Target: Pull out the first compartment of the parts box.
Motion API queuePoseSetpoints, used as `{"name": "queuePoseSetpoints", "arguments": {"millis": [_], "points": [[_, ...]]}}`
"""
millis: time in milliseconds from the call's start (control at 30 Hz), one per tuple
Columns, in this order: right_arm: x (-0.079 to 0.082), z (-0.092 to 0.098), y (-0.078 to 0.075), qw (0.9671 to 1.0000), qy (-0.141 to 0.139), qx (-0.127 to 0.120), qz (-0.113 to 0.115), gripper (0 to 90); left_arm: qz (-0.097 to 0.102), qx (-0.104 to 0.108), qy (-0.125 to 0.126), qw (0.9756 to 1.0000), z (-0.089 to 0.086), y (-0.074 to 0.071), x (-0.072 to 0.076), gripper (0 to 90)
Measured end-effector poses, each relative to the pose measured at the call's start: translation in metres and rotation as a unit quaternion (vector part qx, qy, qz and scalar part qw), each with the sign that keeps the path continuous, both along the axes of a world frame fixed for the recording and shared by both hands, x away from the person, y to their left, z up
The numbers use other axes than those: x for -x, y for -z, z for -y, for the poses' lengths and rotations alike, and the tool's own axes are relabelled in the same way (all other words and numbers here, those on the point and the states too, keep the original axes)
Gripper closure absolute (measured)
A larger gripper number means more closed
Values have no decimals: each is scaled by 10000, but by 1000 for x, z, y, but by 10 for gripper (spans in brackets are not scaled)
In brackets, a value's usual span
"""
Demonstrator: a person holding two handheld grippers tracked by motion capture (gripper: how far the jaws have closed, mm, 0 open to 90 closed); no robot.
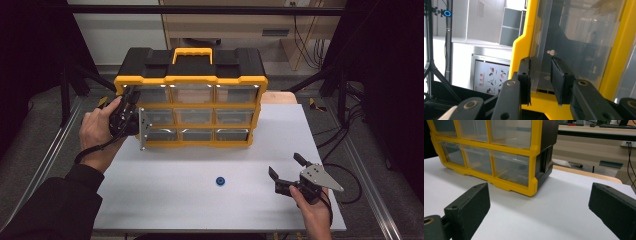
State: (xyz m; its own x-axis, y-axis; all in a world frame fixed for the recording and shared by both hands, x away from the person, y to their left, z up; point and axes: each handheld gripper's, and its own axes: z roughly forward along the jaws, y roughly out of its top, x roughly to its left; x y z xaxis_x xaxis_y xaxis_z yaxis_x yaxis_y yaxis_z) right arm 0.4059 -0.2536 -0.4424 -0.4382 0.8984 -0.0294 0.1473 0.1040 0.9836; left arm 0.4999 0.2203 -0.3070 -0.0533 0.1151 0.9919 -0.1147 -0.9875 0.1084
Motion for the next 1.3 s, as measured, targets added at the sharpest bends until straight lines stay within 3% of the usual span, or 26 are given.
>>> {"name": "queuePoseSetpoints", "arguments": {"millis": [1300], "points": [[0,0,0,10000,-2,19,-20,45,172,-14,-83,9998,4,3,-2,724]]}}
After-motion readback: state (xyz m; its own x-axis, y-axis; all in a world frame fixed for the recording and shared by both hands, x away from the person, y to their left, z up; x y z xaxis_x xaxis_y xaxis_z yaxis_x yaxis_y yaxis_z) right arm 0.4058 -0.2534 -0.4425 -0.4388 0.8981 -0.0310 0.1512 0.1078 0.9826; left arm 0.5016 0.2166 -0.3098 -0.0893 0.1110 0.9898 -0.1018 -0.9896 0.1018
